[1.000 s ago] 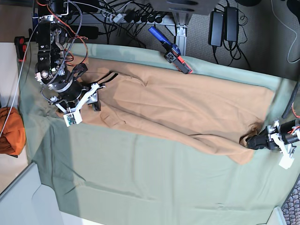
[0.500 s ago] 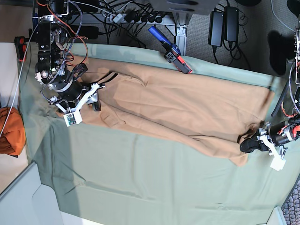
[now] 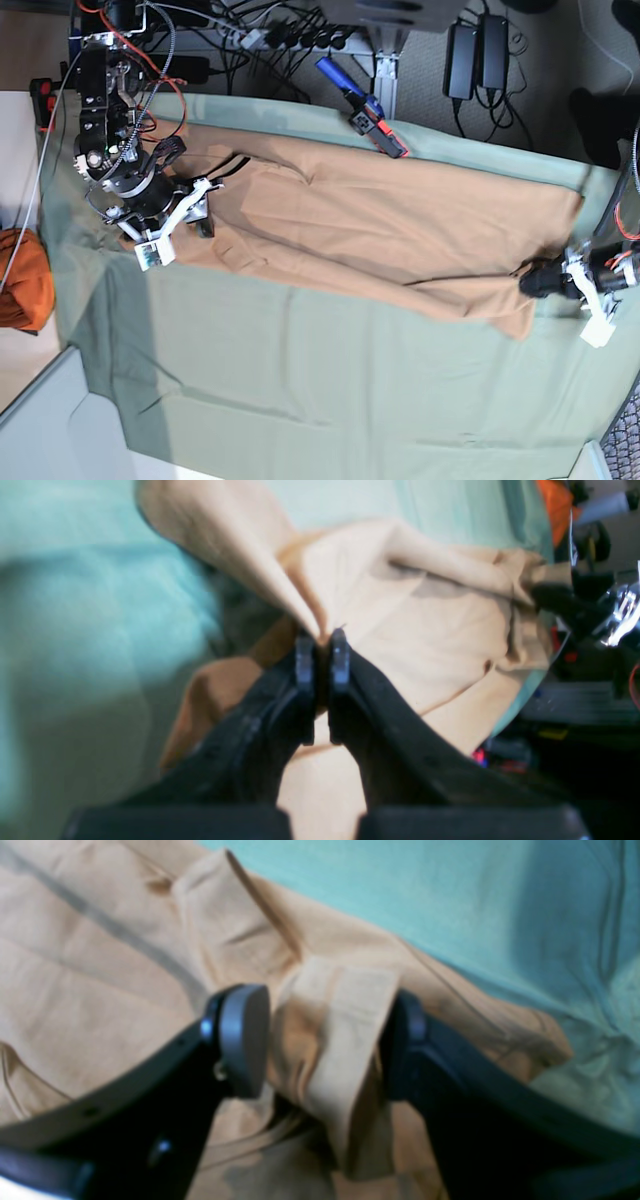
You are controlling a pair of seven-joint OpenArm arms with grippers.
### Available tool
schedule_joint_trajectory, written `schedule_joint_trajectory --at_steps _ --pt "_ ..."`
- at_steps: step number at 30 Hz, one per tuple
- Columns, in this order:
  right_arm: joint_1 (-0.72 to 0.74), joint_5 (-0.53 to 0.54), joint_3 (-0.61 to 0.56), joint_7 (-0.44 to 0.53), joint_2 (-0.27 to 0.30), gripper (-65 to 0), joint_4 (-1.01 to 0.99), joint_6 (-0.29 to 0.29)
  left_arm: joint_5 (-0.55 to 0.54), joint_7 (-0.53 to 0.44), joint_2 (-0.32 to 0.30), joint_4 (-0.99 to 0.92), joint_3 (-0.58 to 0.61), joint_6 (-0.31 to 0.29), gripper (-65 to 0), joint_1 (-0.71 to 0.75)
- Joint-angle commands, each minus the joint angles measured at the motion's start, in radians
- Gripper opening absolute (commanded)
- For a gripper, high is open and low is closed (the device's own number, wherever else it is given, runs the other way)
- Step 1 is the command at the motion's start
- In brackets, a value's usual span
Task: Fold the T-shirt properly
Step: 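Pull the hem end with the left gripper to straighten the strip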
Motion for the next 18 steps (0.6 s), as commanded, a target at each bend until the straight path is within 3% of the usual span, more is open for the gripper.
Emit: schedule_joint_trajectory --at_steps 1,16,17,18 --pt "0.014 0.005 0.010 0.020 0.014 -30.7 0.014 0.079 -0.022 -0.010 -0.027 0.039 -0.008 -0.013 -65.0 -0.006" --pt "0.013 0.005 0.010 0.020 0.014 -30.7 0.014 0.079 0.025 0.002 -0.063 0.106 -0.008 -0.013 -65.0 0.085" --pt "0.013 0.005 0.010 0.020 0.014 -30.7 0.014 0.079 0.025 0.002 -0.063 0.106 -0.008 -0.013 -64.6 0.092" --pt "0.013 0.005 0.010 0.020 0.014 -30.7 0.014 0.079 0.027 0.002 -0.063 0.106 -0.008 -0.013 -59.9 0.099"
